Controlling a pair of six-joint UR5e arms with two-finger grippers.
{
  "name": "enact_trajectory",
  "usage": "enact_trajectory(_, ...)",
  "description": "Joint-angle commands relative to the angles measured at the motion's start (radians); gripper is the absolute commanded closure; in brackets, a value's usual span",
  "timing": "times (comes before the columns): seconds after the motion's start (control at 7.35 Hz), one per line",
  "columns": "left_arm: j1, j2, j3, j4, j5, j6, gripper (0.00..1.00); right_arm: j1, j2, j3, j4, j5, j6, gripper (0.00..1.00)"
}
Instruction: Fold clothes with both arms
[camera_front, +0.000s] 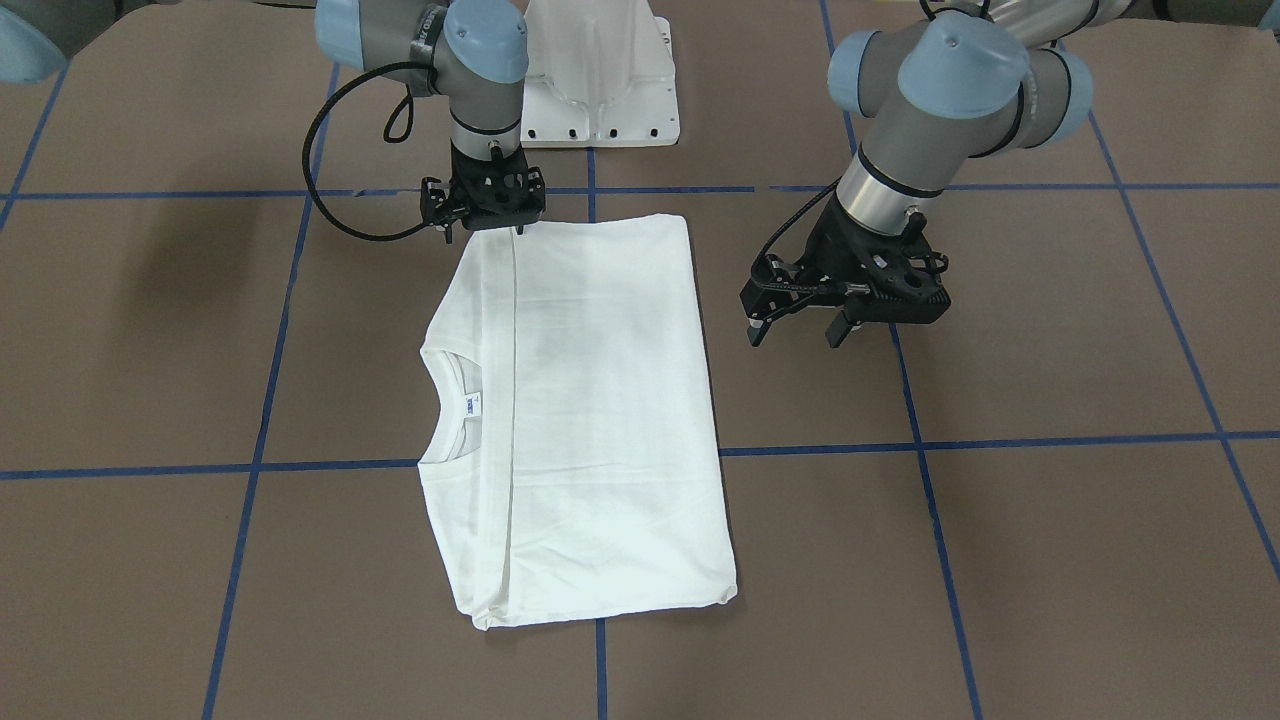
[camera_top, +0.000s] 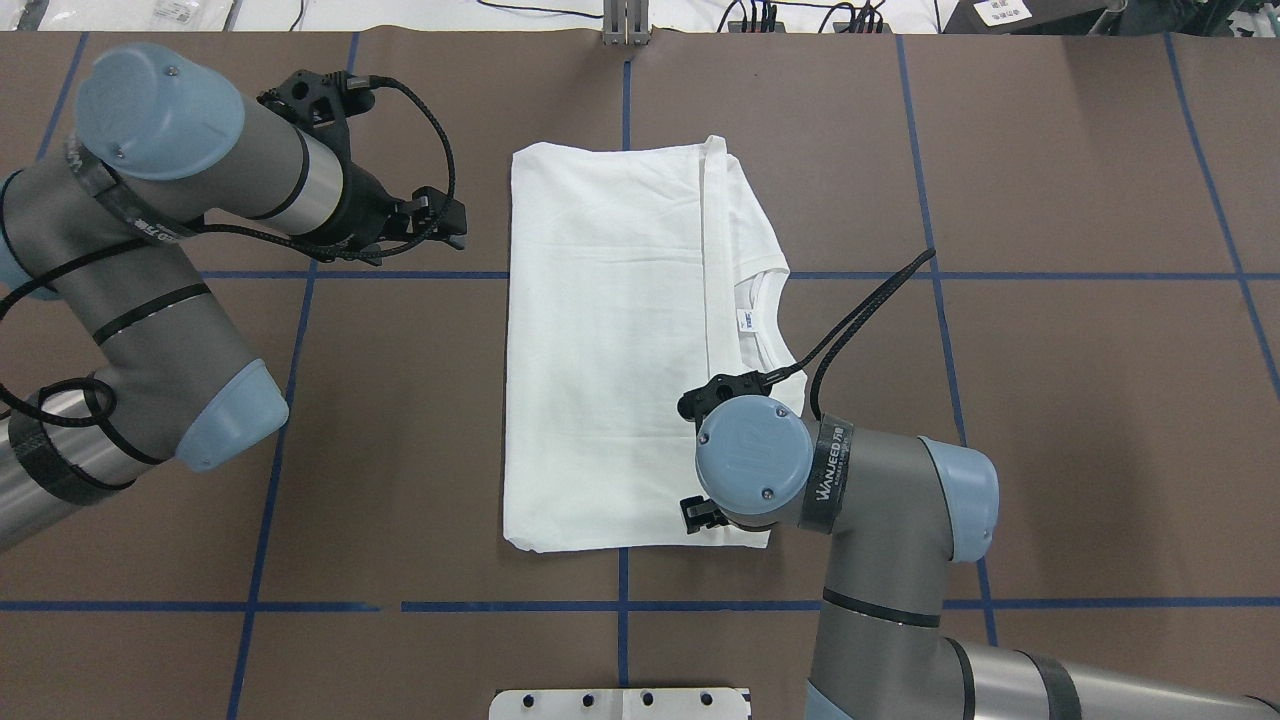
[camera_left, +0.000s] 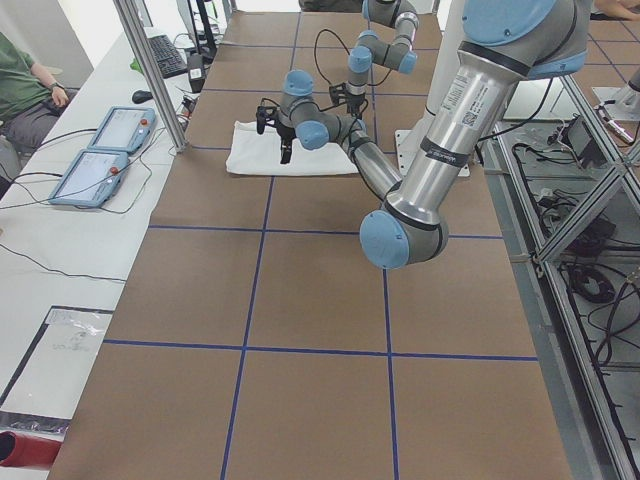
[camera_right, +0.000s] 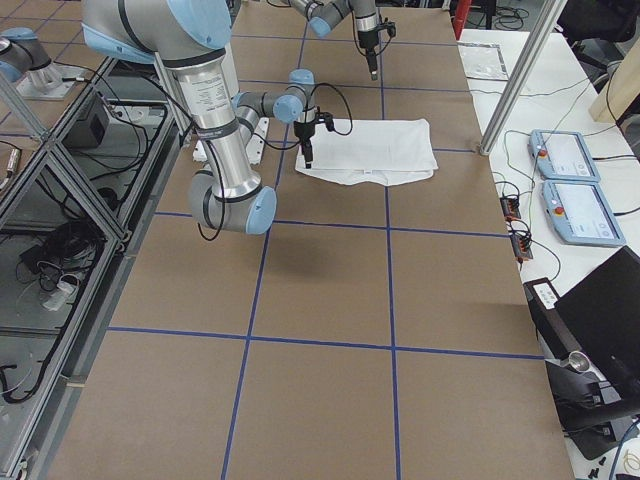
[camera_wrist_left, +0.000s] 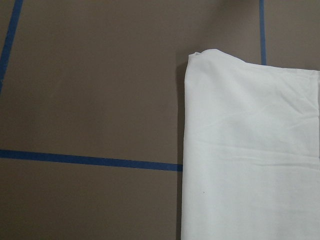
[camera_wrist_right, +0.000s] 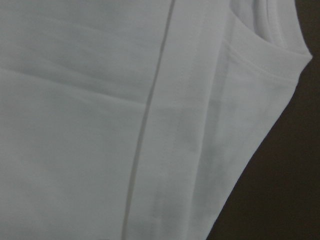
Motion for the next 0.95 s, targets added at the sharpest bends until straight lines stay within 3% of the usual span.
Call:
enact_trajectory(0.0,0.002,-0.003,0.001,0.000,0.000,0.000,0.00,-0.010,-0.004,-0.008,0.000,-0.001,-0.012,0.00)
enact_trajectory(0.82,0.002,-0.006,0.004,-0.003,0.000,0.000,0.00,0.007,-0.006,-0.012,-0.002,0.002,-0.045,0.00)
